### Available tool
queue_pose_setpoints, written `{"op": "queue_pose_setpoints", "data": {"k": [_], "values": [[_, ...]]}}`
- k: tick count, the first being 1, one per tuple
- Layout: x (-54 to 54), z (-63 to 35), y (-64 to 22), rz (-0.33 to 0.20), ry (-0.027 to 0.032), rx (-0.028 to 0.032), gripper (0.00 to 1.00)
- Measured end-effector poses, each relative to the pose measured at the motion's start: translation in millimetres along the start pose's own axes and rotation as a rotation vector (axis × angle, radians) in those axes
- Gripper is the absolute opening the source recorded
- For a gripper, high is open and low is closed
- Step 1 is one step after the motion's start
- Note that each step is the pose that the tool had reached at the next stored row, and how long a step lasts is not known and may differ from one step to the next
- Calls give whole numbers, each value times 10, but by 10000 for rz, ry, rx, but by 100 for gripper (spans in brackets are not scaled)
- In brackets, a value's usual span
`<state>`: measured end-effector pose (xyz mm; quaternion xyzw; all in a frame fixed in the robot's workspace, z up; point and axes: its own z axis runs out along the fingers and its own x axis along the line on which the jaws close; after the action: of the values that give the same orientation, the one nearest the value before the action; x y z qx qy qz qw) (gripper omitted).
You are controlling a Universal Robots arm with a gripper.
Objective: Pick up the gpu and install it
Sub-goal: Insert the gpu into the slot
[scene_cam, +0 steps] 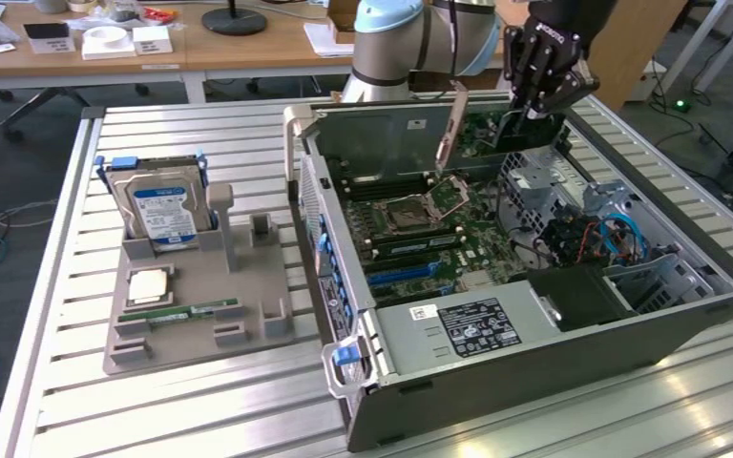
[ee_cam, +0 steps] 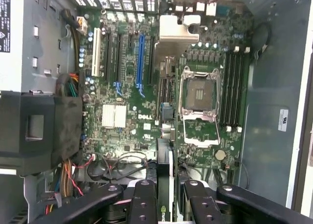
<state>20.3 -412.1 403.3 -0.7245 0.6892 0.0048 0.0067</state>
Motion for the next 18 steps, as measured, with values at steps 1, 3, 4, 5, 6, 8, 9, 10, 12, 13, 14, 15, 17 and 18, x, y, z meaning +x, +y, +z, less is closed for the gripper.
{"op": "queue_pose_setpoints", "data": {"k": [1, 3, 4, 5, 6, 8, 9, 10, 12, 13, 14, 15, 17, 18], "values": [[0, 9, 6, 0, 4, 40, 26], [0, 24, 8, 14, 11, 48, 26], [0, 29, 8, 52, 13, 49, 26], [0, 33, 8, 101, 13, 49, 26], [0, 36, 9, 165, 14, 50, 26], [0, 41, 10, 334, 15, 53, 26], [1, 42, 10, 382, 17, 53, 26], [1, 42, 11, 397, 18, 54, 26], [0, 43, 11, 411, 15, 54, 26], [0, 43, 14, 415, 15, 55, 26], [0, 44, 16, 429, 15, 55, 26], [0, 45, 22, 464, 14, 56, 26], [-1, 45, 39, 504, 16, 56, 26], [-1, 46, 52, 515, 15, 57, 26]]}}
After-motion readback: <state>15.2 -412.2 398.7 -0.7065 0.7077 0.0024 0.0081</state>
